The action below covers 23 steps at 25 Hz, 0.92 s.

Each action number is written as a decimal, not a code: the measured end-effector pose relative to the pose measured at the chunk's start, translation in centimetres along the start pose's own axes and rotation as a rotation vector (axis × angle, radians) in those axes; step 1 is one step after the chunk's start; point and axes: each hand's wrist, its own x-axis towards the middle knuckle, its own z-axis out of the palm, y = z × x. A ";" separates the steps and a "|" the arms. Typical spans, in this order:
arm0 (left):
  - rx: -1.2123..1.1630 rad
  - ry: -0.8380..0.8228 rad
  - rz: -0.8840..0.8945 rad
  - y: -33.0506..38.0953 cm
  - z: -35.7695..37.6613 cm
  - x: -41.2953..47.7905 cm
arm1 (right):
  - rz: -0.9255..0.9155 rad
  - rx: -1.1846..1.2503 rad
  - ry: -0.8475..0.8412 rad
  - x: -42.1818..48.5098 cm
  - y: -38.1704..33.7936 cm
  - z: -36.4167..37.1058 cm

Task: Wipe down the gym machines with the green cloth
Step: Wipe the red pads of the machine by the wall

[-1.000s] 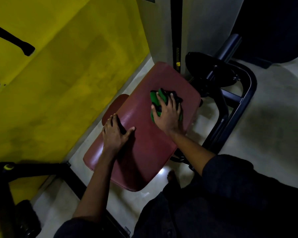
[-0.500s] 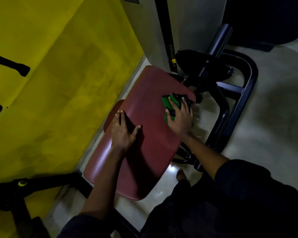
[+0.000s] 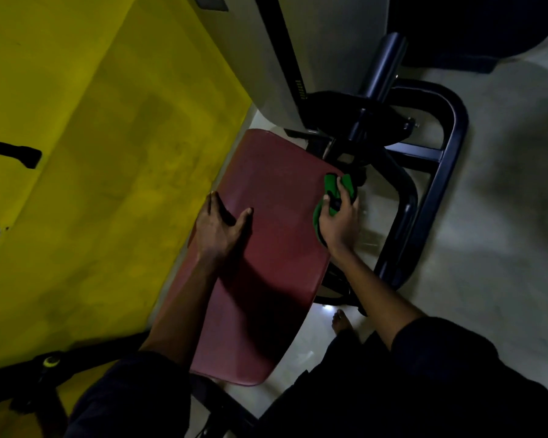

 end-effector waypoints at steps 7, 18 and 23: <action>-0.144 0.068 -0.057 -0.1 0.2 -0.3 | -0.771 -0.362 -0.131 -3.0 1.3 0.9; 0.081 0.059 -0.095 2.1 -0.1 -0.7 | -0.946 -0.367 -0.273 5.1 -10.2 4.5; 0.102 0.080 -0.098 2.3 -0.1 -0.5 | -1.115 -0.406 -0.433 8.4 -12.8 4.6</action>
